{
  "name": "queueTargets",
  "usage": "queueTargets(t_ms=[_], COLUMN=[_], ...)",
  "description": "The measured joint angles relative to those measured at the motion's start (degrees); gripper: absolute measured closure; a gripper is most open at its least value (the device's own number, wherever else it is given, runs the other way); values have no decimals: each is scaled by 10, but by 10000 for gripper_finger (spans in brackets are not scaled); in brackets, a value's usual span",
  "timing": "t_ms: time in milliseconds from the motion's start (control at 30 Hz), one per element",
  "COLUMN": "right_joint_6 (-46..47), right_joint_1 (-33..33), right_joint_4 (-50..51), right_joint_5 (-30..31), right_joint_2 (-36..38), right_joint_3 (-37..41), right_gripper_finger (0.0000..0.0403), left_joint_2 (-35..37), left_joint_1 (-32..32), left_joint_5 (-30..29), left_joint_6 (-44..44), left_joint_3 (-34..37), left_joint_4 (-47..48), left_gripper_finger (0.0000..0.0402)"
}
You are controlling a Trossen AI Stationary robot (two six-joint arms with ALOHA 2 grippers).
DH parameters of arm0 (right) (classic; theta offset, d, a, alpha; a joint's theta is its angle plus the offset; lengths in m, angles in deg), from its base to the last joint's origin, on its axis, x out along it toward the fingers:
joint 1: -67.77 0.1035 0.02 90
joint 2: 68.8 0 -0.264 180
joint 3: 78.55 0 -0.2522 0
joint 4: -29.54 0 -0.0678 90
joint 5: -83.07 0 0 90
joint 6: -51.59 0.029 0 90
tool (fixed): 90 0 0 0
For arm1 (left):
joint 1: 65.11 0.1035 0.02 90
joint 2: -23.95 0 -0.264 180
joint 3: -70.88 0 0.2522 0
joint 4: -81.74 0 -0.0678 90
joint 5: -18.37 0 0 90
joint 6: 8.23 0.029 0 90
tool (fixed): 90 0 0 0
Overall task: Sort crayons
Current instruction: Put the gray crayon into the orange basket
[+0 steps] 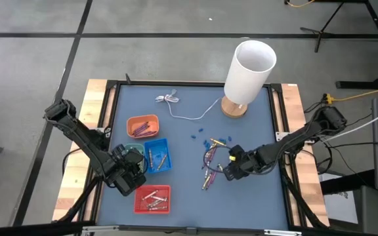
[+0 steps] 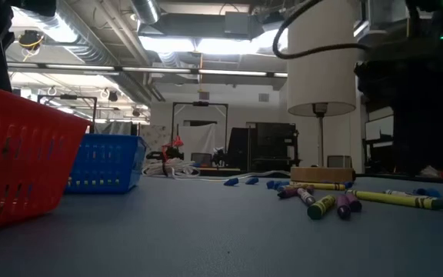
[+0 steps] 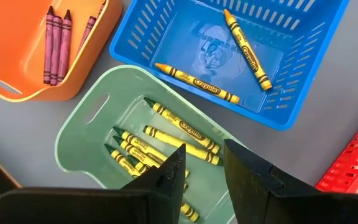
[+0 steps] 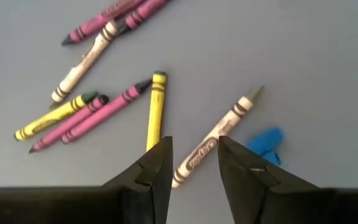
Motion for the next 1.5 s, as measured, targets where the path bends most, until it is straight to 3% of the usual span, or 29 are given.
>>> queueTargets(t_ms=[367, 633, 933, 1100, 1500], right_joint_6=[3, 1, -44, -44, -27], right_joint_1=[0, 0, -1, -1, -1], right_joint_4=[-35, -39, 9, 61, 81], right_joint_5=[10, 22, 12, 13, 34], right_joint_2=[-71, -76, -79, -78, -86], right_joint_3=[-3, -8, -48, -66, -68], right_gripper_finger=[276, 276, 276, 276, 276], left_joint_2=[0, 0, 0, 0, 0], left_joint_1=[0, 0, 0, 0, 0], left_joint_5=[0, 0, 0, 0, 0], left_joint_6=[0, 0, 0, 0, 0], left_joint_3=[0, 0, 0, 0, 0], left_joint_4=[-4, -4, -4, -4, -5], left_gripper_finger=[309, 309, 309, 309, 309])
